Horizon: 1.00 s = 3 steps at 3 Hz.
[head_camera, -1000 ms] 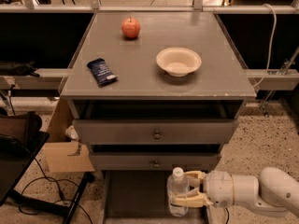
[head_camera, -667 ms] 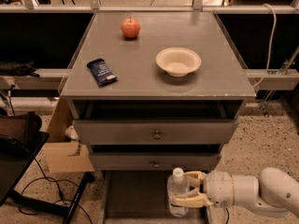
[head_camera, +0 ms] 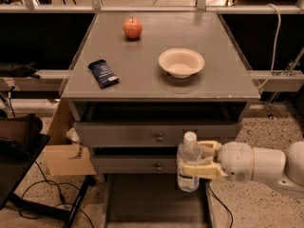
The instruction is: Pick blue plastic bottle from bottom drawer and place on counter
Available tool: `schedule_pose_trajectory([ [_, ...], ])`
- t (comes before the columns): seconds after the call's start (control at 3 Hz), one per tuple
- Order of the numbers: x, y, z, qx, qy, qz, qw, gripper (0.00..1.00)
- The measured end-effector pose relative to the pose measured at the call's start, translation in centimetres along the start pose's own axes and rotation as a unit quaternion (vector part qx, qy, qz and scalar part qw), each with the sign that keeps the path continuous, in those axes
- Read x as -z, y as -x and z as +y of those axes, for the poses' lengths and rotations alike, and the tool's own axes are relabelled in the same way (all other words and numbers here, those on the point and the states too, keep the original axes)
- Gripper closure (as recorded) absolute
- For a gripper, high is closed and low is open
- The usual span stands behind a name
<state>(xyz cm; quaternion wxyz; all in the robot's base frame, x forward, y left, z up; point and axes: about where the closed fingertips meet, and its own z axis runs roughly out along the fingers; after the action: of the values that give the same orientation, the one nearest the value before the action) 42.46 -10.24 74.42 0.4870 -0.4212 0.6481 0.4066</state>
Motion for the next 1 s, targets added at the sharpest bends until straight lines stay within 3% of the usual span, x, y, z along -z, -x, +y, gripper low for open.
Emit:
schedule_pose_trajectory([
  [0.33,2.8,9.6,-2.7,0.003,-0.082,-0.007,0.9966,1.0],
  [0.67,6.5,18.5,-5.9,0.011,-0.174,-0.026,0.9843,1.0],
  [1.0,10.1,25.3,-9.9,0.019,-0.254,-0.05,0.9658,1.0],
])
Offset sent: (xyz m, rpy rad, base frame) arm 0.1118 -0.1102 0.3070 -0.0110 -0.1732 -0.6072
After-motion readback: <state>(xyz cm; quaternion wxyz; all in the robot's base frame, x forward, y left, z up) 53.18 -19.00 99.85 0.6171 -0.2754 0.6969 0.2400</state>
